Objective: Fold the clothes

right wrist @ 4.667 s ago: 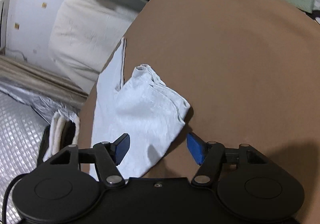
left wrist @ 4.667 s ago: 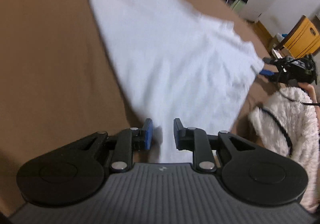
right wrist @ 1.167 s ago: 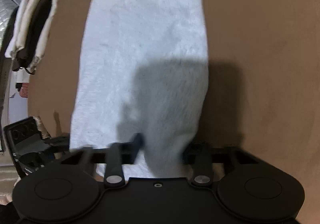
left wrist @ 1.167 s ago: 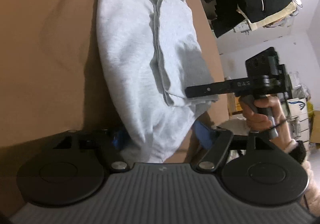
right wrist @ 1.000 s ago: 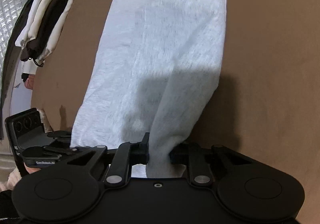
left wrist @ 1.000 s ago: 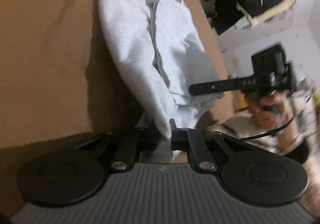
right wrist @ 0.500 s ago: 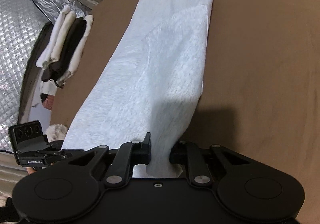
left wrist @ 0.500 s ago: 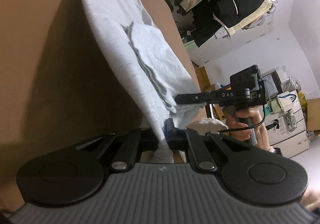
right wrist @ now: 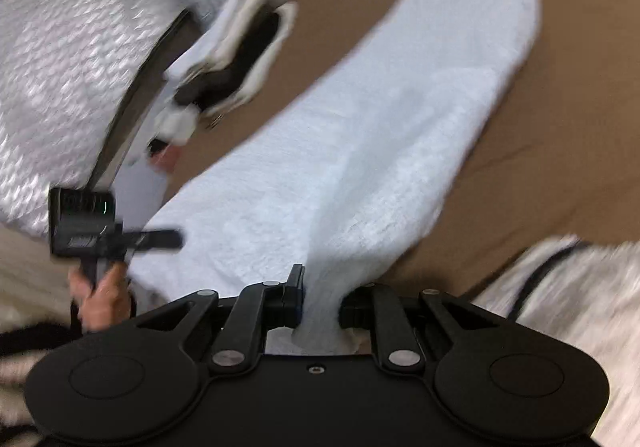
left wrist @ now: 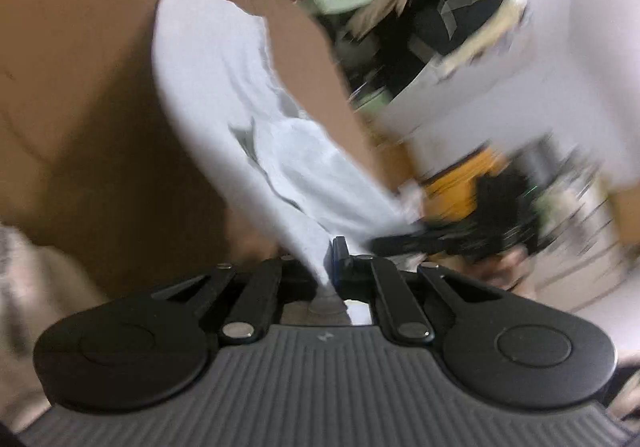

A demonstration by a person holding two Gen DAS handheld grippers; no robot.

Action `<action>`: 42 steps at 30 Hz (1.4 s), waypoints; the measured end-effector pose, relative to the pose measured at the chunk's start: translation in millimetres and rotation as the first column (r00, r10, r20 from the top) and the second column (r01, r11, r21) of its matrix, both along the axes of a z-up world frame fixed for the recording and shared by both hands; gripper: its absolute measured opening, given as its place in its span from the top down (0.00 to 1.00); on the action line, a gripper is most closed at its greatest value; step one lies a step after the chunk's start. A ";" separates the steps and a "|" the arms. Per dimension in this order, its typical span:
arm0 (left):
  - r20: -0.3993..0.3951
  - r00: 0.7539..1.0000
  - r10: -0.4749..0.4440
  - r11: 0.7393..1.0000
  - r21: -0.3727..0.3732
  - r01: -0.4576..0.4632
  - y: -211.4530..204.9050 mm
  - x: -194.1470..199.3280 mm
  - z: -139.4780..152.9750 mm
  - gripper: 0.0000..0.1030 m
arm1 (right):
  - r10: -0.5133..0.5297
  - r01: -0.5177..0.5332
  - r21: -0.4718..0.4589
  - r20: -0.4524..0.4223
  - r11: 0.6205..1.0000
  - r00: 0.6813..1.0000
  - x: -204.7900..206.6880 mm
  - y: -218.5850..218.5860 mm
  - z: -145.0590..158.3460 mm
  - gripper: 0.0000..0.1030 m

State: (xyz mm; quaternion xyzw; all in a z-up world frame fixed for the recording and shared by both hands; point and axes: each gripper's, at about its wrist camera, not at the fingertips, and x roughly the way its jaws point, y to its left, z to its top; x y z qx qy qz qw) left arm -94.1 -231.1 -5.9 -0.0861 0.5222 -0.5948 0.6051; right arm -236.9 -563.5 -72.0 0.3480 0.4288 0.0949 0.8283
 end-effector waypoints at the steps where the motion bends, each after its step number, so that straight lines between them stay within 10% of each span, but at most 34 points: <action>1: 0.008 1.000 -0.003 0.998 0.069 0.002 3.5 -3.4 -0.9 0.95 | 0.025 -0.026 -0.030 -0.009 0.999 1.000 -6.3 11.2 3.1 0.83; 9: -0.025 1.000 0.013 0.998 0.064 -0.011 -13.9 19.3 -10.7 0.95 | -0.004 0.002 -0.015 -0.107 1.000 0.994 -2.7 27.2 -17.9 0.83; 19: 0.023 0.996 0.089 0.995 0.038 -0.090 -132.8 113.3 -22.9 0.95 | -0.159 0.178 0.135 -0.138 0.975 0.978 80.1 -73.5 -37.6 0.83; 24: 0.089 0.984 0.157 0.987 0.022 -0.160 -195.3 176.0 -44.7 0.95 | -0.291 0.323 0.252 -0.157 0.912 0.944 127.7 -137.6 -62.7 0.83; 29: -0.055 0.972 0.230 0.971 0.079 -0.225 -248.8 222.5 -109.6 0.95 | -0.454 0.533 0.348 -0.287 0.771 0.844 174.1 -193.4 -130.0 0.82; 39: -0.018 0.986 0.168 0.986 0.022 -0.167 -331.1 282.5 -78.9 0.95 | -0.482 0.553 0.480 -0.275 0.681 0.832 201.8 -239.9 -143.8 0.82; 42: -0.001 0.981 0.192 0.970 0.154 -0.190 -364.8 296.9 -100.2 0.94 | -0.467 0.520 0.315 -0.232 0.794 0.853 225.5 -240.7 -136.0 0.79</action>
